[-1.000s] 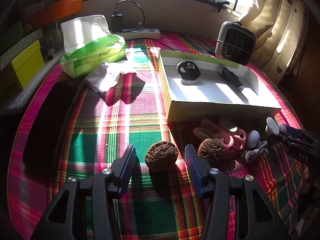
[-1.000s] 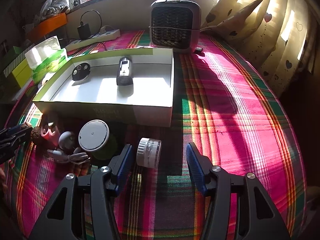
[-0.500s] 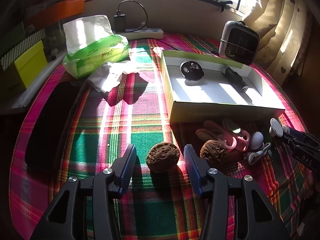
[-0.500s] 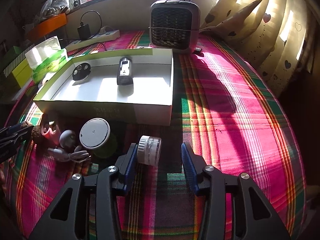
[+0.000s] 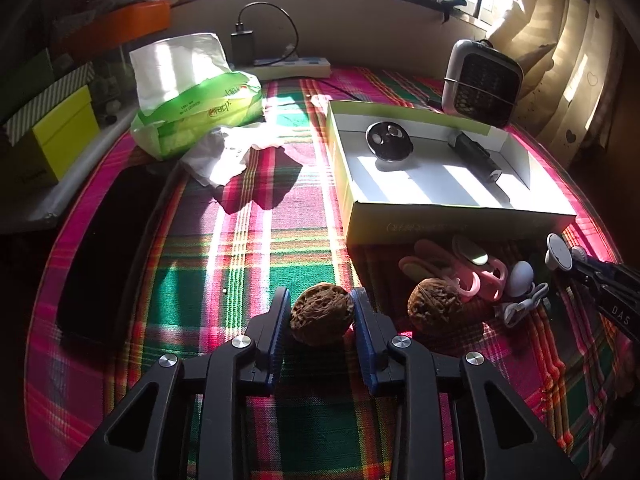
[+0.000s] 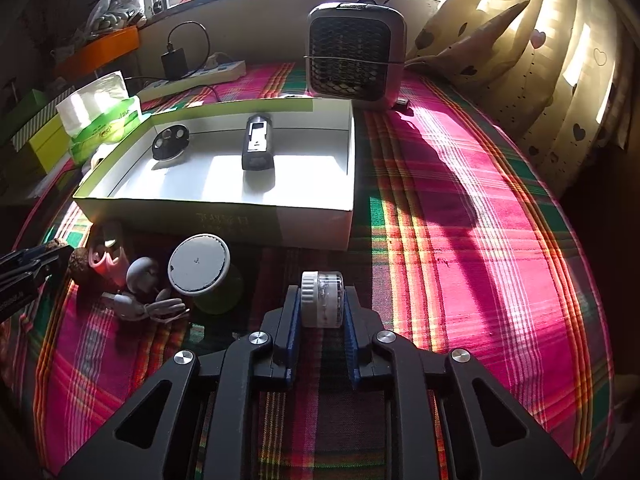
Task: Organize objects
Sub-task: 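Carry walnut with left tool into white box while right tool carries jar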
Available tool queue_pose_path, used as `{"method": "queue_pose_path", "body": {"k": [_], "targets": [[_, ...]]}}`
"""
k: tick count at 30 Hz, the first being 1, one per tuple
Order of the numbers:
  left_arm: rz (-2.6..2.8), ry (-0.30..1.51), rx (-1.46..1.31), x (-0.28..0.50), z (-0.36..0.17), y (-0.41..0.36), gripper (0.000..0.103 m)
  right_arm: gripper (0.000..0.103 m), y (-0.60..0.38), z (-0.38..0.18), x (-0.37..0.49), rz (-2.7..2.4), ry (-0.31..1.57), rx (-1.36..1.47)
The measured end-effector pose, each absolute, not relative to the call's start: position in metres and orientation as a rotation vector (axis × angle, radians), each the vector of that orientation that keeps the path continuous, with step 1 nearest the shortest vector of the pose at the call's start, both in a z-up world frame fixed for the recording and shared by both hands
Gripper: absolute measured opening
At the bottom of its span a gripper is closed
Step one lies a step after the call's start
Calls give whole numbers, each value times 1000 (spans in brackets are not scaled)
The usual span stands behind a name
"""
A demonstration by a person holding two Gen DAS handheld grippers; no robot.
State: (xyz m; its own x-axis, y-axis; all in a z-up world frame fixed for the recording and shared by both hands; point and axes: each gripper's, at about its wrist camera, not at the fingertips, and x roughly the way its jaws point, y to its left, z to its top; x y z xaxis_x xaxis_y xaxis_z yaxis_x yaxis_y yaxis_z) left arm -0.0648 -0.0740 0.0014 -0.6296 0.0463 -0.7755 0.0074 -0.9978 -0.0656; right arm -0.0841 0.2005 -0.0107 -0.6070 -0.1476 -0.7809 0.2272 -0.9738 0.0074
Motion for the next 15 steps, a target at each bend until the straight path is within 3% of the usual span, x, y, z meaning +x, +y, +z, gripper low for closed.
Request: {"method": "queue_pose_path", "body": {"k": [15], "targets": [[2815,-107,-1342,-65,2,-75,28,20,201,-11,-84,-2639,136,1270]]}}
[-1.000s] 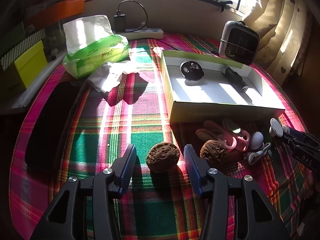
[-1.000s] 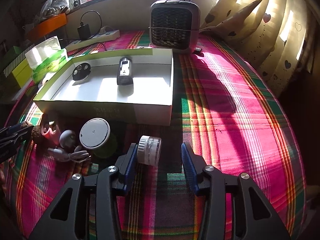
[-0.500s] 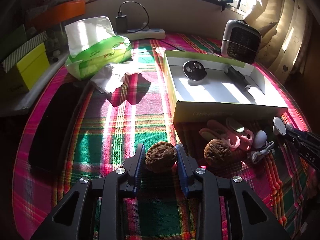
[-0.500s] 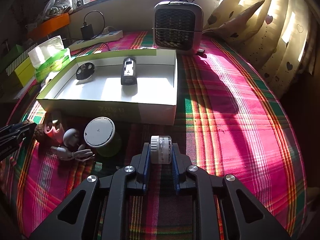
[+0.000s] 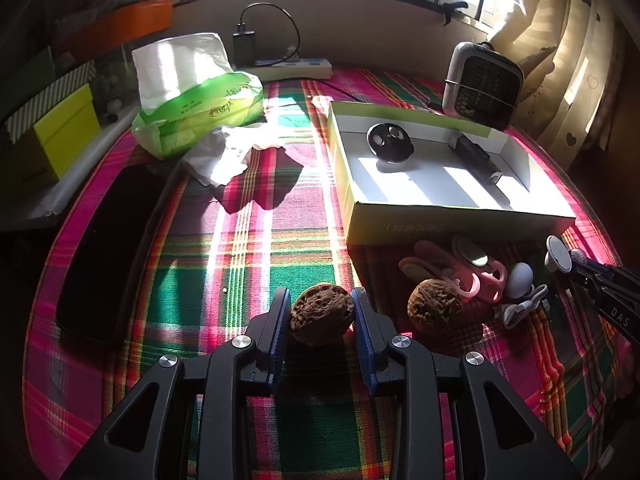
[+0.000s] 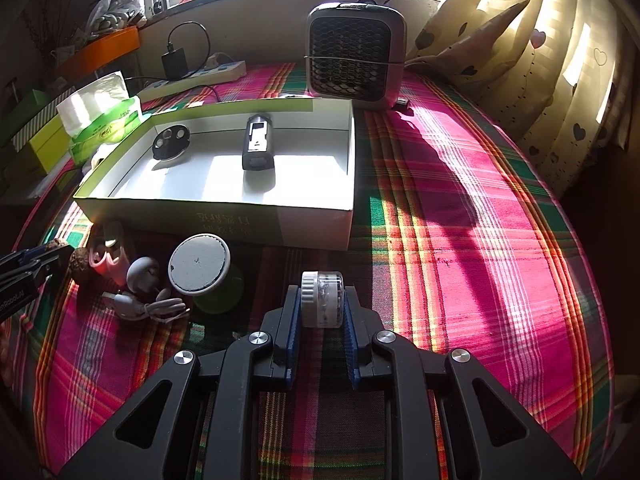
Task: Organize objects
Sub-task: 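Carry walnut with left tool into white box while right tool carries jar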
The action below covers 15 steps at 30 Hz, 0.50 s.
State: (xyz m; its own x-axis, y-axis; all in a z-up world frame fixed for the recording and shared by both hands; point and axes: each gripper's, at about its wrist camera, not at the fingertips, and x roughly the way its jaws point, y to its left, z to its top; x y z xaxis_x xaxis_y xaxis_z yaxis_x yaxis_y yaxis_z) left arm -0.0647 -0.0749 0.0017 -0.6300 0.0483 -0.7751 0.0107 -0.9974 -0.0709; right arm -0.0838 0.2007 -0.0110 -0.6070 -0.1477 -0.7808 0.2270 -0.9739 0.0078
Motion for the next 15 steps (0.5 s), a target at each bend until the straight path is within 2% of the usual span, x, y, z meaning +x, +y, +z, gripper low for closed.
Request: {"method": "queue_pose_path", "body": {"k": [15], "targets": [[2810,-92,-1305,-64,13,-72,28,20,204,1,-84,-2650,123,1233]]}}
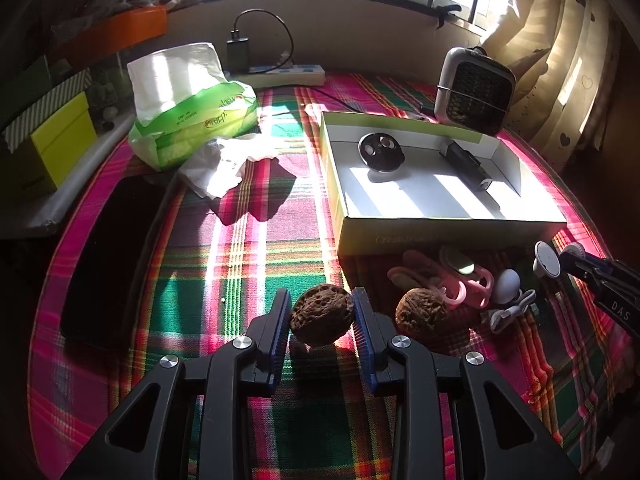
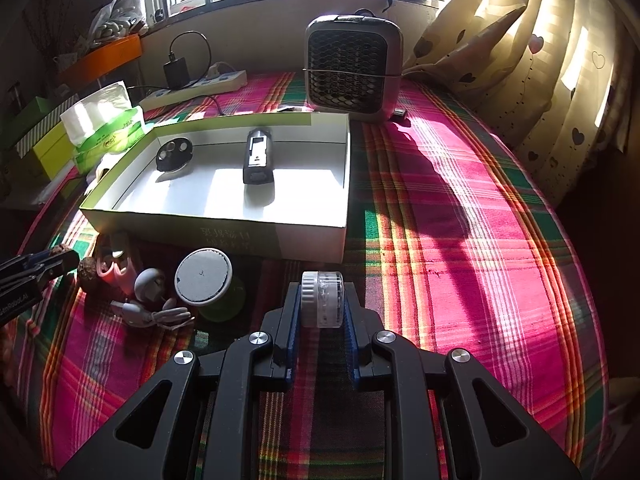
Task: Organize objects
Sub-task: 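Carry walnut with left tool into white box while right tool carries jar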
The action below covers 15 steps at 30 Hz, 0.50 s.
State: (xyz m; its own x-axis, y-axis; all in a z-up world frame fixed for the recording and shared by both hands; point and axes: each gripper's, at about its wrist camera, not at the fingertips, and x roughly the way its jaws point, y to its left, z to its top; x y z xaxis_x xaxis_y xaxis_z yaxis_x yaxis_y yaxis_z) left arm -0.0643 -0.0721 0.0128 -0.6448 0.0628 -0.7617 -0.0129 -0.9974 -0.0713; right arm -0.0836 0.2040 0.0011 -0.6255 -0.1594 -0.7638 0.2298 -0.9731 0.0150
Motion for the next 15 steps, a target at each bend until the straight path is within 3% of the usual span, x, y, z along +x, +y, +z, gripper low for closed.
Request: {"method": "queue_pose_path", "body": {"k": [15], "targets": [[2775,-70,-1211,-85,47,-53,28,20,206,26,-94,-2642,116,1169]]}}
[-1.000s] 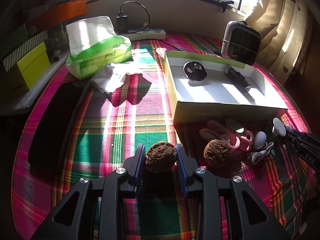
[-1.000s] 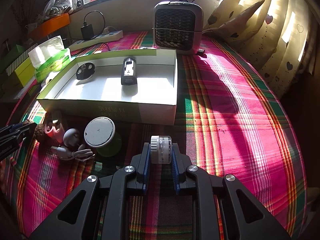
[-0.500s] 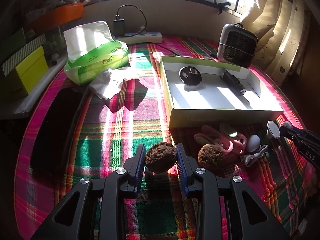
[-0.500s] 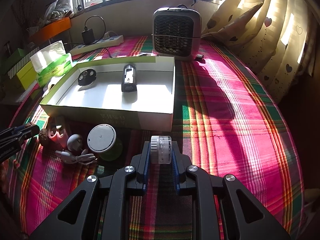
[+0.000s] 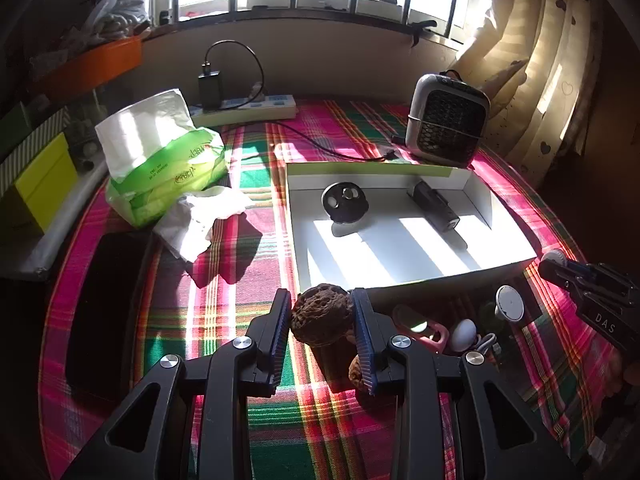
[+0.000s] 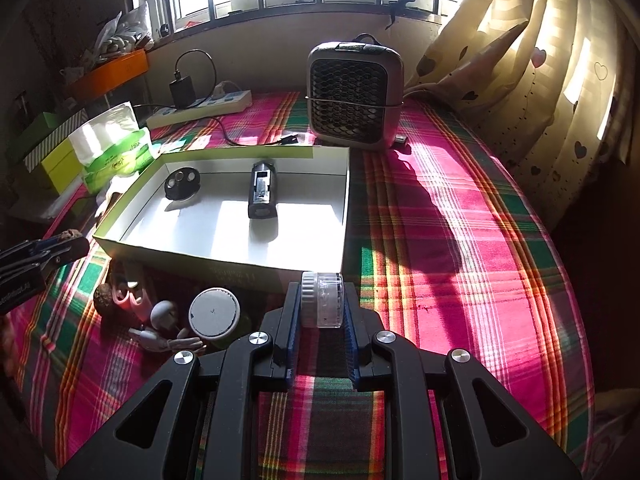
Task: Organize objects
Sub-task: 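Carry walnut with left tool into white box while right tool carries jar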
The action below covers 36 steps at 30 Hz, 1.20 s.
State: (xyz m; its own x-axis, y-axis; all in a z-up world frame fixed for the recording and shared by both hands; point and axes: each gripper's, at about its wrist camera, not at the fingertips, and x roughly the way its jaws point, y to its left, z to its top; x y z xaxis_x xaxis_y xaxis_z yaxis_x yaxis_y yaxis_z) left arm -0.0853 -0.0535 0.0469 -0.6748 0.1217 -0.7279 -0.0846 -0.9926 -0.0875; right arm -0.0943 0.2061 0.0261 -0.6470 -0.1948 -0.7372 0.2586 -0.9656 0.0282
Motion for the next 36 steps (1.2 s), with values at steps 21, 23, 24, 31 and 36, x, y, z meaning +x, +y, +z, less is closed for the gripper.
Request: {"method": "queue_pose_path", "body": {"k": [21,23,24,31,36], "targets": [[2657,-37,-1199,-149,51,-6,28,20,186,37,-148,-2593,158,1126],[2652,-30,-1194,-156,50,-2,28,20,184,37,-157,-2585,161,1130],[2650,-28,-1198,-160,49,-1,28,20,183,37,-161,-2581,165,1134],[2631,-18,-1224,-184,43,7,28,20,176,27,-183,-2562,197,1164],[2619,-7,-1251,-197,36,12,28,20,172,22,-198,-2550,208,1180]]}}
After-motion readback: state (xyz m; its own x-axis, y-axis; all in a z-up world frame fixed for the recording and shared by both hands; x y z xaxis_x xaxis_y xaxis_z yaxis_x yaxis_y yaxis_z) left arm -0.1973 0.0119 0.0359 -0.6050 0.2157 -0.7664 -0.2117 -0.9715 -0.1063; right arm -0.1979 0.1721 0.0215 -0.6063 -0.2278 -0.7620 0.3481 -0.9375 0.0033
